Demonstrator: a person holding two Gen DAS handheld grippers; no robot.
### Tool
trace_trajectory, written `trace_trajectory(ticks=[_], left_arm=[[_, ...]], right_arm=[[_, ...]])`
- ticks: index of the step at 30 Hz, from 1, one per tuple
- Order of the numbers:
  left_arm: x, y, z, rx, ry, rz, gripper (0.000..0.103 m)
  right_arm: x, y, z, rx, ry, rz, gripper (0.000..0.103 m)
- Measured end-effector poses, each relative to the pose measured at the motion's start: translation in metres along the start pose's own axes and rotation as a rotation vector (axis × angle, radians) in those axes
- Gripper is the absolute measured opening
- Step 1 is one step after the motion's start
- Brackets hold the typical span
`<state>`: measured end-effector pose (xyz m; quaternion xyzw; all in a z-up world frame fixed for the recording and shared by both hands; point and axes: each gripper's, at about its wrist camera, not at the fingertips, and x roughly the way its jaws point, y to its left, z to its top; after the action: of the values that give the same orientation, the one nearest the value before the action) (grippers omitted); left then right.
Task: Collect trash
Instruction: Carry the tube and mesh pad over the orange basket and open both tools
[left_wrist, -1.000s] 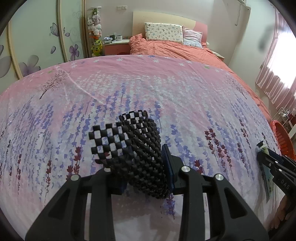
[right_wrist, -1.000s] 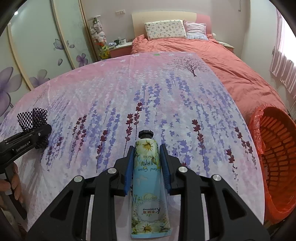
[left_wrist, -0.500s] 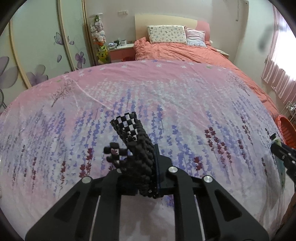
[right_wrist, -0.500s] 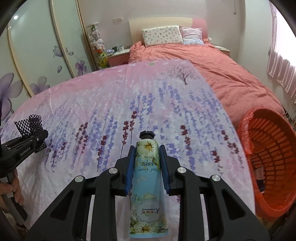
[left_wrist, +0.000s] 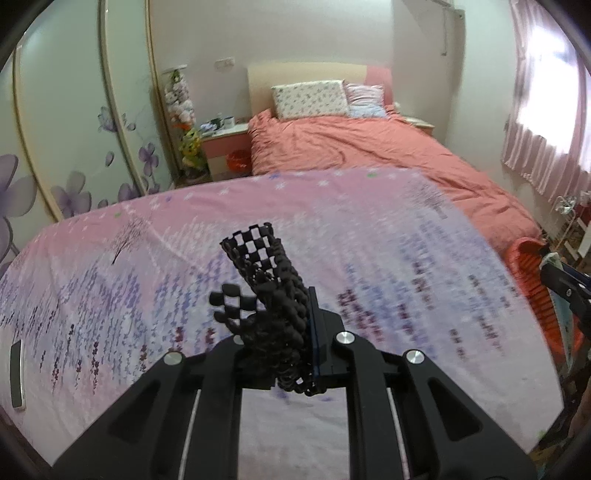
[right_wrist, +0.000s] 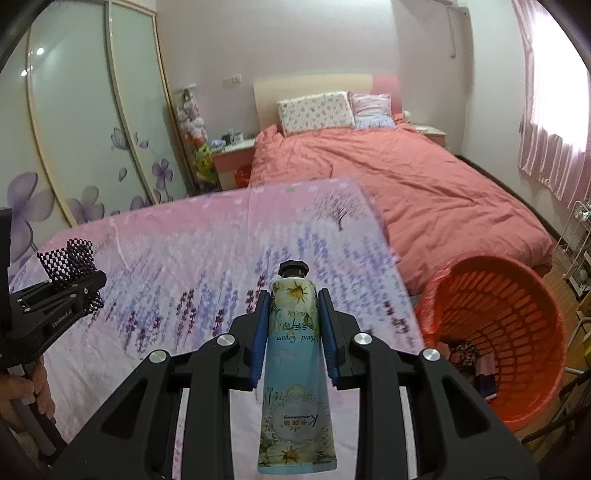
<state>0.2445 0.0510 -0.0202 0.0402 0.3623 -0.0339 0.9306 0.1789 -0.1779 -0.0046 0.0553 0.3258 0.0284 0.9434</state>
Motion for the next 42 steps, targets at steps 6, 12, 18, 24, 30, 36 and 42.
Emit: trace_trajectory(ticks=[6, 12, 18, 24, 30, 36, 42], left_arm=[[-0.024, -0.044, 0.013, 0.039, -0.031, -0.084, 0.014], [-0.037, -0.096, 0.024, 0.091, -0.048, -0.18, 0.014], [-0.041, -0.155, 0.028, 0.149, -0.045, -0.29, 0.014], [-0.034, -0.233, 0.03, 0.22, -0.023, -0.409, 0.014], [-0.019, -0.3, 0.029, 0.282, 0.002, -0.5, 0.014], [0.001, -0.356, 0.026, 0.336, 0.027, -0.566, 0.014], [0.028, -0.382, 0.016, 0.362, 0.067, -0.558, 0.047]], right_arm=[[-0.029, -0.023, 0.007, 0.021, -0.057, -0.04, 0.027], [-0.048, -0.054, 0.008, 0.063, -0.097, -0.081, 0.027], [-0.056, -0.098, 0.007, 0.12, -0.115, -0.138, 0.027], [-0.053, -0.151, 0.005, 0.211, -0.109, -0.175, 0.027], [-0.047, -0.189, 0.001, 0.283, -0.096, -0.2, 0.027], [-0.038, -0.223, -0.003, 0.354, -0.092, -0.207, 0.027], [-0.022, -0.247, -0.006, 0.431, -0.083, -0.167, 0.028]])
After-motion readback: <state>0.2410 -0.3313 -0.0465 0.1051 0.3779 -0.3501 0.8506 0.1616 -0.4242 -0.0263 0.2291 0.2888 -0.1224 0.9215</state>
